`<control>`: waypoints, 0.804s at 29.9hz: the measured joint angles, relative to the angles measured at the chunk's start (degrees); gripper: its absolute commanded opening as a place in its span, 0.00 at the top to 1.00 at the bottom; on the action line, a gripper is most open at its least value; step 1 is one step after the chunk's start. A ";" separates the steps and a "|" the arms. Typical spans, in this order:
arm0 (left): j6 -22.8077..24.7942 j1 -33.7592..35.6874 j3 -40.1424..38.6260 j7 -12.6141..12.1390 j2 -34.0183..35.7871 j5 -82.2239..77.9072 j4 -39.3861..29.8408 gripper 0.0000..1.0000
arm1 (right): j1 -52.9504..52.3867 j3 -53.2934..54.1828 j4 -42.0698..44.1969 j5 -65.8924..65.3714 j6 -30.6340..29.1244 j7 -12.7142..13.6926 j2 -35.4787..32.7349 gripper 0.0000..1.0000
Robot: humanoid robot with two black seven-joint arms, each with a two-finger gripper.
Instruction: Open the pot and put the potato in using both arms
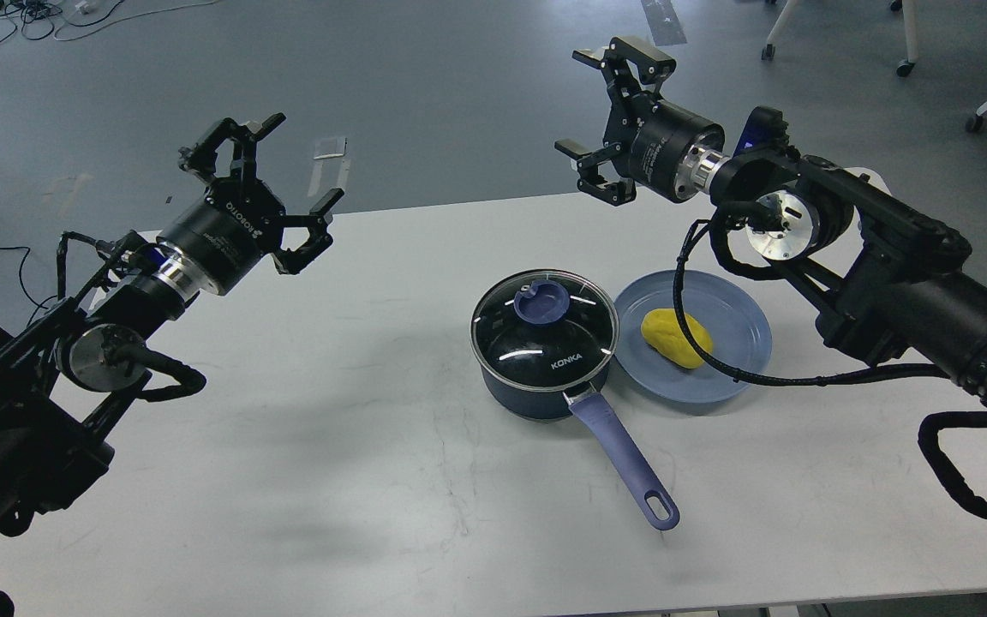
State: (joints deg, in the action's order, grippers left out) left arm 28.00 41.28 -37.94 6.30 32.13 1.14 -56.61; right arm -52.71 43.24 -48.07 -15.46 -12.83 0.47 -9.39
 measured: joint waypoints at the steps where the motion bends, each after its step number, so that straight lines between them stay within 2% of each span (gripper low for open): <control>1: 0.00 0.01 0.00 -0.03 -0.07 0.00 -0.01 0.02 | -0.01 -0.02 0.00 0.00 0.00 -0.03 0.03 0.00; 7: -0.47 0.04 0.88 -0.33 -0.03 -0.47 -0.01 0.02 | -0.01 -0.92 -0.10 -0.08 -0.12 -0.52 -0.03 0.00; 12: -5.17 1.01 1.30 0.01 0.63 -3.50 0.03 0.02 | 0.82 -0.95 -0.20 -0.08 -0.17 -0.70 -0.43 0.00; 15: -6.19 1.77 1.49 0.49 2.49 -15.20 -2.45 0.02 | 1.14 -0.80 -0.31 -0.04 -0.16 -0.73 -1.20 0.00; 18: -11.22 2.35 0.96 1.05 5.05 -31.77 -5.88 0.02 | 1.22 -0.32 -0.34 -0.01 -0.05 -0.79 -2.15 0.00; 20: -16.22 3.07 0.71 2.51 6.50 -41.21 -8.71 0.02 | 1.39 0.28 -0.33 -0.01 -0.03 -1.10 -3.05 0.00; 24: -19.63 3.55 1.25 7.75 8.58 -50.85 -14.43 0.02 | 2.05 1.49 -0.29 -0.01 0.09 -1.48 -4.60 0.00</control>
State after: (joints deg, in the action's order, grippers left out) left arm 8.37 44.83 -36.69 14.05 40.71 -49.71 -71.04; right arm -50.67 44.73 -48.36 -15.47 -12.74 -1.00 -13.98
